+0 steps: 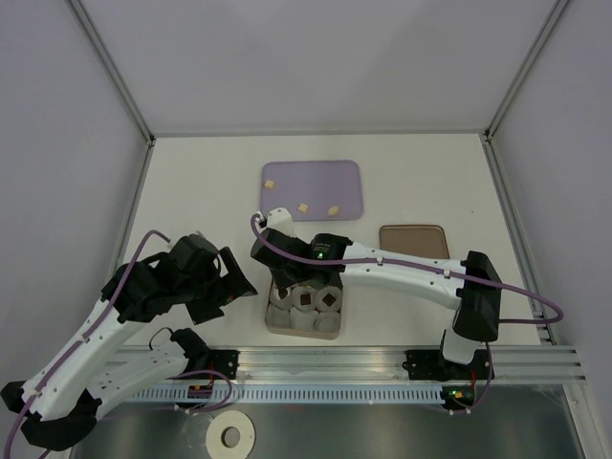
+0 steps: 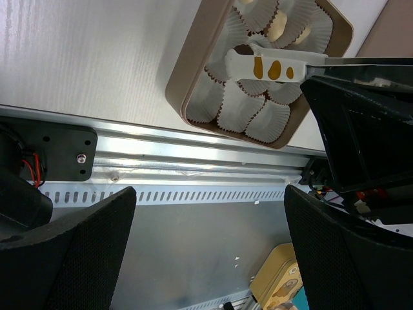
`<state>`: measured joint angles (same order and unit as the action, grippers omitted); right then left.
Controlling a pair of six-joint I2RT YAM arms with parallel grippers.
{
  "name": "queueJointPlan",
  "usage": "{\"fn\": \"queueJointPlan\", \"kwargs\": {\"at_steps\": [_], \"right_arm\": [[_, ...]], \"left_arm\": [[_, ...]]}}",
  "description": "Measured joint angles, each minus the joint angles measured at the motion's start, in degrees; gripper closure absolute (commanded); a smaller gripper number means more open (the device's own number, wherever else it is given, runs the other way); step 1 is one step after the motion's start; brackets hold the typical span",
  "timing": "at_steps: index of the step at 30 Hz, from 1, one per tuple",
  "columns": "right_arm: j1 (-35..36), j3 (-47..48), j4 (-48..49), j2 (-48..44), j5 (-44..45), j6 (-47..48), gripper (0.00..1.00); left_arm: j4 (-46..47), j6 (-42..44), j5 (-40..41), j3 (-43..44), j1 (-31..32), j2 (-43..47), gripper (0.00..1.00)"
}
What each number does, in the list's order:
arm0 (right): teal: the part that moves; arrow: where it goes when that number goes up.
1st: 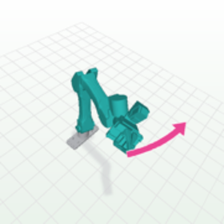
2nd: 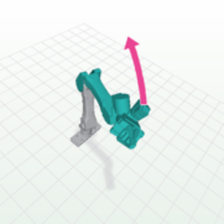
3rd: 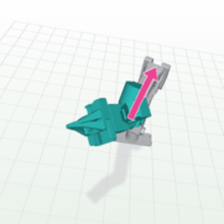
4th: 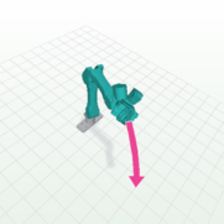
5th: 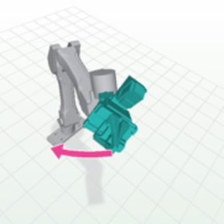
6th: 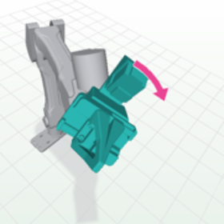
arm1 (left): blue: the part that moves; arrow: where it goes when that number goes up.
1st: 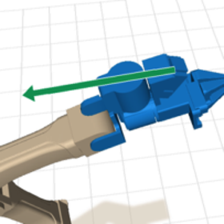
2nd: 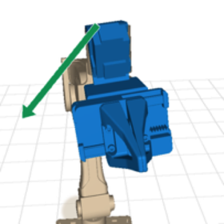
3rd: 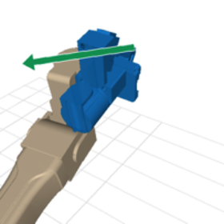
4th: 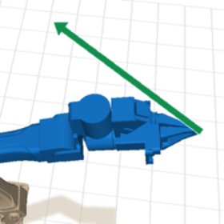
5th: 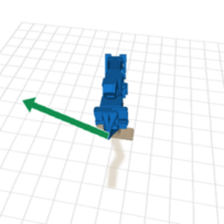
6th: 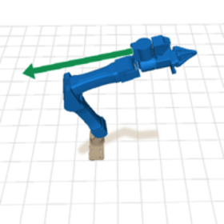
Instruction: Pack the chocolate
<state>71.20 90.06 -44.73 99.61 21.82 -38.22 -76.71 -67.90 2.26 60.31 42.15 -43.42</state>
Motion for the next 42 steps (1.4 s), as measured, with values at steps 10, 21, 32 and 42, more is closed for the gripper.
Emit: {"fn": "queueJointPlan", "kwargs": {"at_steps": [10,21,32,42], "right_arm": [[0.00,-0.50,0.31,0.59,1.27,-0.04,0.61],[-5.55,4.61,-1.51,-1.86,5.33,0.09,0.60],[-27.06,20.11,-3.28,6.32,15.02,-0.24,0.60],[-31.58,31.50,-7.19,24.98,17.42,-6.54,0.60]], "left_arm": [[0.00,0.00,-0.02,0.00,0.00,0.24,0.00],[0.00,0.00,-0.02,0.15,0.00,0.52,0.00],[0.00,0.00,-0.44,1.33,0.00,-1.46,0.00],[0.02,0.00,-0.42,1.77,0.00,-3.37,0.00]]}}
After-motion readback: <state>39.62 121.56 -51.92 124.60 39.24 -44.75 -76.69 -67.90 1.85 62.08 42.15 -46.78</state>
